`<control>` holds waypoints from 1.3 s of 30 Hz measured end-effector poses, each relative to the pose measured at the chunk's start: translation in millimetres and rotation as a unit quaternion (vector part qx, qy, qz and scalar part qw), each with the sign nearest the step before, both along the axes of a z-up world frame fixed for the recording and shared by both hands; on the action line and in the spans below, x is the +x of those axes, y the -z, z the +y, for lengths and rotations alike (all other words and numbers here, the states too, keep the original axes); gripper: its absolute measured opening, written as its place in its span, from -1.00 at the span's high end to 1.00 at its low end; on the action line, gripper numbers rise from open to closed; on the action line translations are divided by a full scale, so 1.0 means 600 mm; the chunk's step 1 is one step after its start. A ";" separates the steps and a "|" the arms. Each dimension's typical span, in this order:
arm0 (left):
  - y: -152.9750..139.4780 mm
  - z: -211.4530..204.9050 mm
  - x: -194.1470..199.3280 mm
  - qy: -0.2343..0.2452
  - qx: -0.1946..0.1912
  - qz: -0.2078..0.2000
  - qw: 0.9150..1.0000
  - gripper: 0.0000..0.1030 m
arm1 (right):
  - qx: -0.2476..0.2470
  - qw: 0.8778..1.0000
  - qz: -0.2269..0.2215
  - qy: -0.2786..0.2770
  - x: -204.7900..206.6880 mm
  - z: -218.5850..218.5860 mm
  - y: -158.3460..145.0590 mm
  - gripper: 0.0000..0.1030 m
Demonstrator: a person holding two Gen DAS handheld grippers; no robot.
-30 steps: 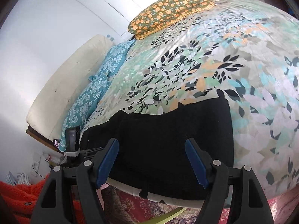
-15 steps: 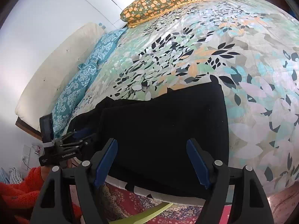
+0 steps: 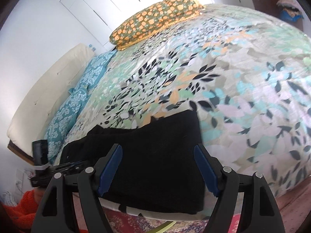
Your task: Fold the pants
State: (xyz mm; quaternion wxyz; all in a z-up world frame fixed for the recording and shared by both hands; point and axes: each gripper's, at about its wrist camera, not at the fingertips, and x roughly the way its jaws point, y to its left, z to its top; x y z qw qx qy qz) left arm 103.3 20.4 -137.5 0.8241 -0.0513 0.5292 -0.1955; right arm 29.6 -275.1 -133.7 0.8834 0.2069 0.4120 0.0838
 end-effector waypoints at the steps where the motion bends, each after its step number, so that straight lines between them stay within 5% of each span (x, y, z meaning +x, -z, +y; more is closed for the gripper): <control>1: 0.008 0.012 -0.002 -0.012 0.004 0.008 1.000 0.85 | -0.008 1.000 0.004 -0.007 0.003 0.004 0.001 -0.48; 4: 0.048 0.018 0.009 -0.028 0.028 0.030 0.999 0.83 | -0.007 0.998 0.035 -0.048 0.018 0.032 0.024 -0.48; 8: 0.051 0.000 0.011 -0.016 0.049 0.017 0.999 0.60 | -0.043 0.985 0.134 -0.101 0.042 0.077 0.098 -0.49; 12: 0.053 0.012 0.009 -0.032 0.054 0.020 0.998 -0.07 | -0.061 0.985 0.126 -0.104 0.047 0.077 0.080 -0.50; 16: 0.012 0.045 0.001 -0.076 0.021 -0.007 0.997 -0.27 | -0.033 0.995 0.062 -0.077 0.050 0.052 0.021 -0.50; 22: -0.067 0.057 -0.017 -0.106 -0.018 -0.101 0.989 -0.72 | -0.043 0.997 0.041 -0.052 0.109 0.043 -0.005 -0.51; 26: -0.046 0.010 0.003 -0.065 0.005 -0.090 0.994 -0.74 | -0.041 0.997 0.057 -0.032 0.130 0.050 0.033 -0.51; 30: 0.035 -0.024 0.011 -0.034 0.066 -0.035 0.997 -0.74 | -0.055 0.992 0.103 -0.036 0.136 0.057 0.081 -0.51; 33: 0.072 -0.025 0.013 -0.028 0.093 -0.003 0.995 -0.71 | -0.048 0.994 0.086 -0.038 0.119 0.053 0.051 -0.51; 39: 0.067 -0.022 0.015 -0.029 0.090 -0.006 0.995 -0.73 | -0.070 0.991 0.057 -0.102 0.068 0.101 -0.009 -0.60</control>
